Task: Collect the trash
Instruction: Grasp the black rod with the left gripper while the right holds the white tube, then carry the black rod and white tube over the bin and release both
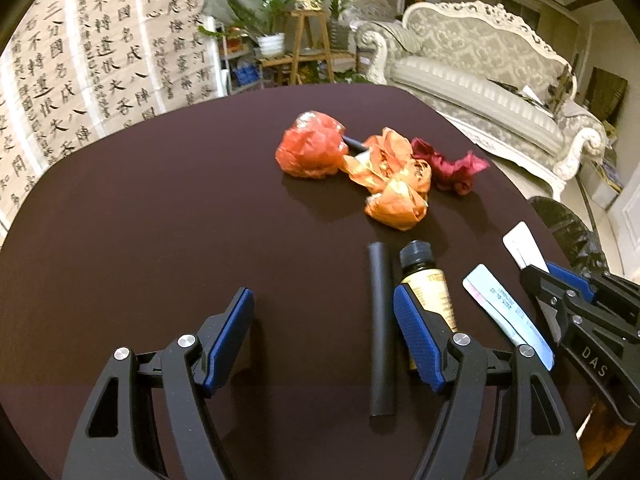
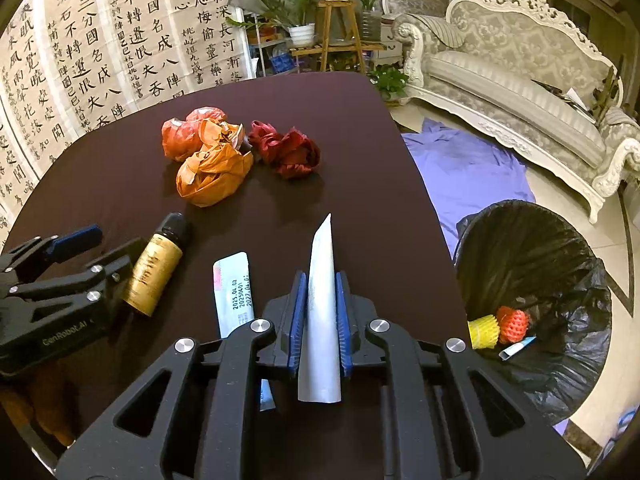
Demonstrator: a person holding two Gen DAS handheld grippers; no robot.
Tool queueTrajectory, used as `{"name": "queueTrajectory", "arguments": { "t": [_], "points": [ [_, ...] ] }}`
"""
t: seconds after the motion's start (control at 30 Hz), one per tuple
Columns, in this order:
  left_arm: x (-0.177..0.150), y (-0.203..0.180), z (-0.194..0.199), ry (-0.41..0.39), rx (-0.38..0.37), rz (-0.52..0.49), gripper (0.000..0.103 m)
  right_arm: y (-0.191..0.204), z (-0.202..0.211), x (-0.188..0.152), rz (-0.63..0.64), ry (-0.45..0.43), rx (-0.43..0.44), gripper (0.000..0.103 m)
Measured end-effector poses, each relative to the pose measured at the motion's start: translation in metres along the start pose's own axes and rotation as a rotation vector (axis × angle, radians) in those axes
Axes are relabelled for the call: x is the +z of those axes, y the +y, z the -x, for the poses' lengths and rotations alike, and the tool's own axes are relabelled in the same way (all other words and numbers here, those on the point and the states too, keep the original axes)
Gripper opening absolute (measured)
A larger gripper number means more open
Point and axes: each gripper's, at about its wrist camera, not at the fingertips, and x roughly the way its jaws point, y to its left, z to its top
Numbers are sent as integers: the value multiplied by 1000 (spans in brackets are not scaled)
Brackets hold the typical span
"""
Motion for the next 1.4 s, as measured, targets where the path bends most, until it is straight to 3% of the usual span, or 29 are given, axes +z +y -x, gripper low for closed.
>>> {"name": "queueTrajectory", "arguments": {
  "t": [0.07, 0.3, 0.5, 0.9, 1.13, 1.4],
  "points": [
    [0, -2, -1, 12, -14, -12, 66, 0, 0, -1, 1, -1, 5, 25],
    [-3, -8, 0, 9, -8, -55, 46, 1, 1, -2, 4, -7, -2, 25],
    [-4, -9, 2, -14, 0, -67, 14, 0, 2, -6, 8, -11, -7, 17],
    [-1, -7, 21, -87, -46, -23, 14, -9, 17, -5, -15, -49, -19, 16],
    [12, -35, 48, -175, -109, -43, 14, -37, 36, -3, -52, -93, -79, 16],
    [30, -92, 46, -197, -198, -127, 14, -93, 52, -5, -141, -123, -191, 16]
  ]
}}
